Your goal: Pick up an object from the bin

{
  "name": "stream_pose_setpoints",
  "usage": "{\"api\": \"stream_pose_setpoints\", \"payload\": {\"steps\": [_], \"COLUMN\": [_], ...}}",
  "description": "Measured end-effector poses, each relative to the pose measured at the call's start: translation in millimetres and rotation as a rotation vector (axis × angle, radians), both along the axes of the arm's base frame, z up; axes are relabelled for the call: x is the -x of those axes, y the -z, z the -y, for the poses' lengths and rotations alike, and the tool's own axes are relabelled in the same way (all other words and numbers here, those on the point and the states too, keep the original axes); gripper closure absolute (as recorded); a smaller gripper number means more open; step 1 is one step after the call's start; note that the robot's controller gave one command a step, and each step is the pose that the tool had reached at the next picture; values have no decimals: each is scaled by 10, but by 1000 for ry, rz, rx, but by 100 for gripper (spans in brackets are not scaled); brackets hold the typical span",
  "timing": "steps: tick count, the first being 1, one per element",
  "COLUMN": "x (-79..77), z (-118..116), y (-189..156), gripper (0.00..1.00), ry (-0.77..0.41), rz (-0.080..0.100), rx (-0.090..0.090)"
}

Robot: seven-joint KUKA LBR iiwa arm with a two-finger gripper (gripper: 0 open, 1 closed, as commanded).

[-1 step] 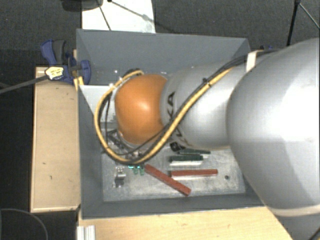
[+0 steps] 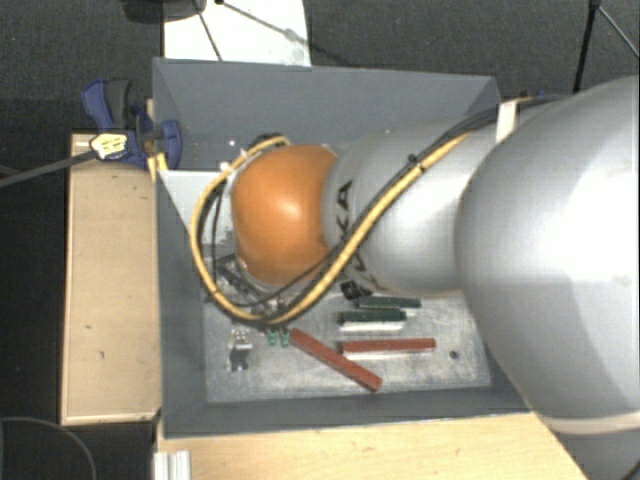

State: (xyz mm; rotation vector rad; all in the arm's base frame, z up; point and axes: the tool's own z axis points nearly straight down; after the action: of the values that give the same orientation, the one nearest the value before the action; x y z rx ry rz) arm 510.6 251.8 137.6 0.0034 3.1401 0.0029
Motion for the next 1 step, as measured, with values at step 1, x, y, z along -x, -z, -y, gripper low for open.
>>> {"api": "stream_pose_setpoints", "payload": {"steps": [1], "x": [-538], "z": [125], "y": [334], "gripper": [0], "ry": [41], "rz": [5], "rx": [-2]}}
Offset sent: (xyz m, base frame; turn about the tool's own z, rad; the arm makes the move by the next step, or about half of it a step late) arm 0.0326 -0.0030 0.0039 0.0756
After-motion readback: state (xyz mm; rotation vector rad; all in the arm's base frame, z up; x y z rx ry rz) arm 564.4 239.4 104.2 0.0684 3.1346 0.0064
